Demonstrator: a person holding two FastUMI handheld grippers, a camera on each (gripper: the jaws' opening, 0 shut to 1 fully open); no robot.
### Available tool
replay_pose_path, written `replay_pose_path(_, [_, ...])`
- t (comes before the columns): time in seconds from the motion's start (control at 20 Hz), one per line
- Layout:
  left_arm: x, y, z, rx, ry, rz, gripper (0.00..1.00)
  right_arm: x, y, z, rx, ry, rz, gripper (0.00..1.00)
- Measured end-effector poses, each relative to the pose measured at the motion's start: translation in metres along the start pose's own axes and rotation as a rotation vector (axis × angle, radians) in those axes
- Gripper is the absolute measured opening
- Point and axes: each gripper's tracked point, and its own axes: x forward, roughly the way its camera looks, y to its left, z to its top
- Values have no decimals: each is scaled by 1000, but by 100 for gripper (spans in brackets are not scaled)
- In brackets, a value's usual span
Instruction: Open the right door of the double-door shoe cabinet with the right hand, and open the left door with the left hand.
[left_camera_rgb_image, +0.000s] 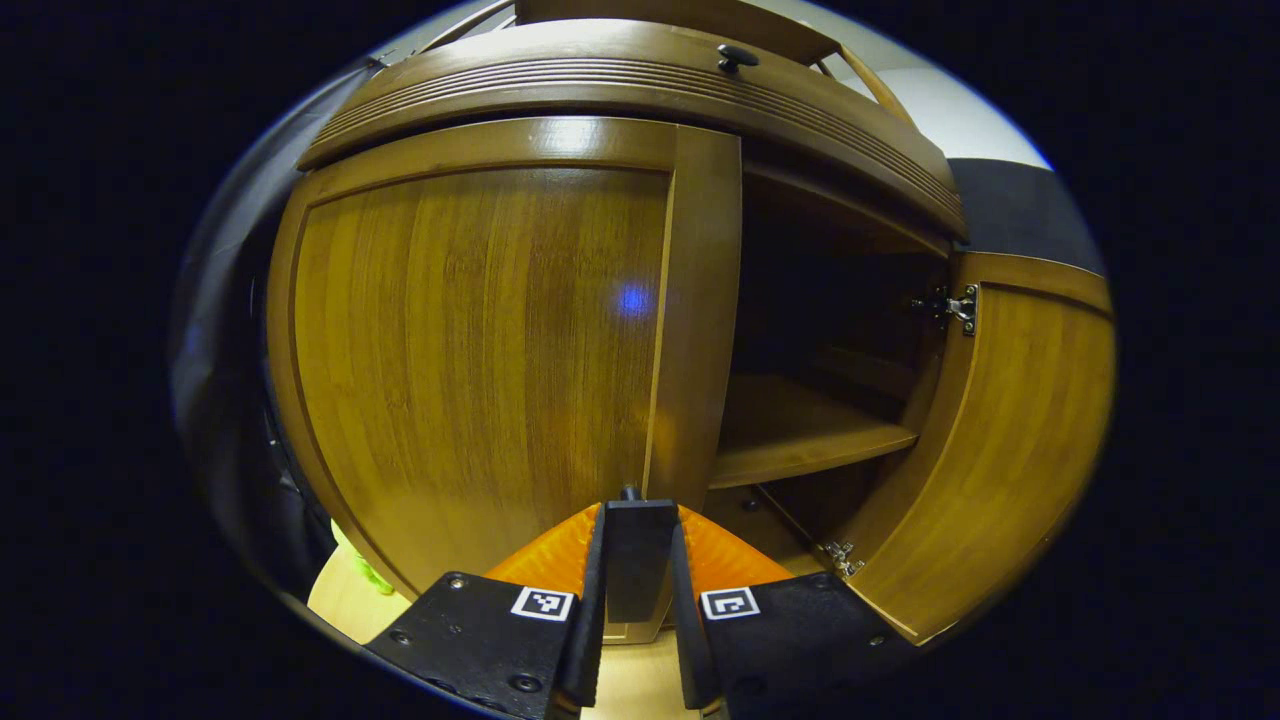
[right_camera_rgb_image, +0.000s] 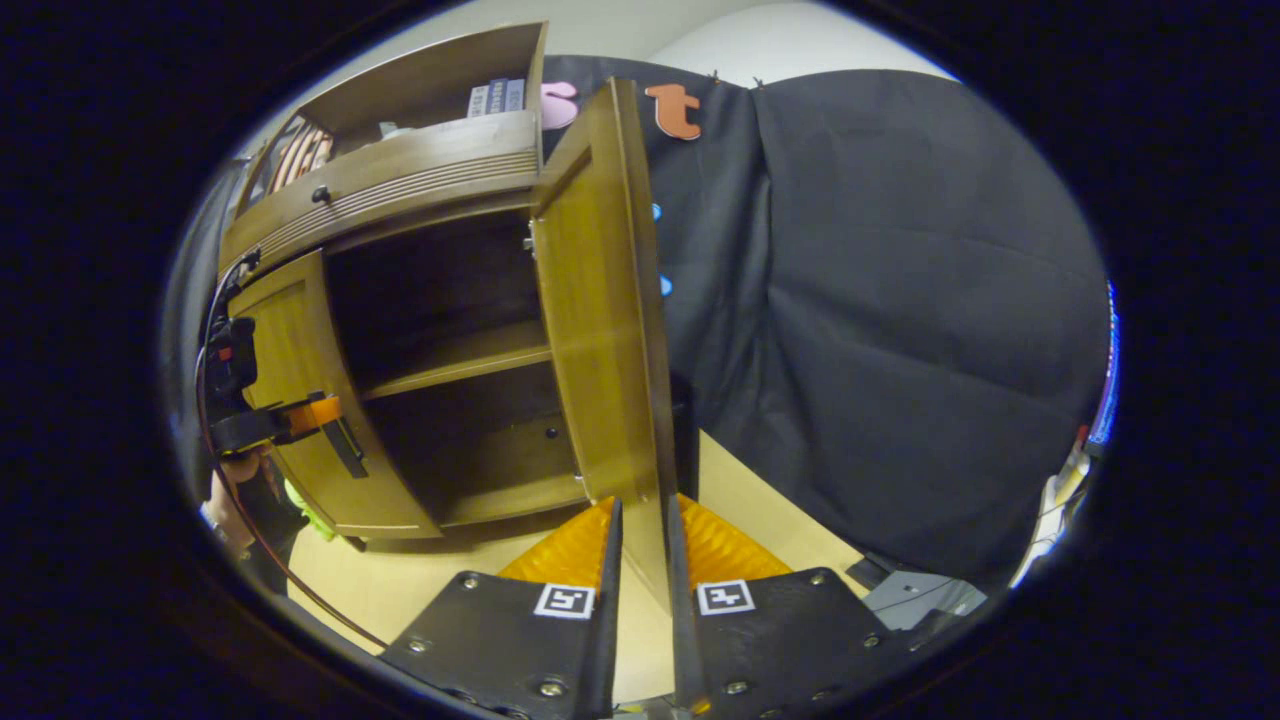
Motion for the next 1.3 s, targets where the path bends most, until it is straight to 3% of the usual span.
replay_pose_path(0.9, [-99, 21, -17, -65, 1, 42, 32, 33, 90, -9, -97, 55, 276, 23])
replay_pose_path(1.3, [-142, 44, -23, -135, 3, 90, 34, 48, 151, -19, -127, 97, 434, 23])
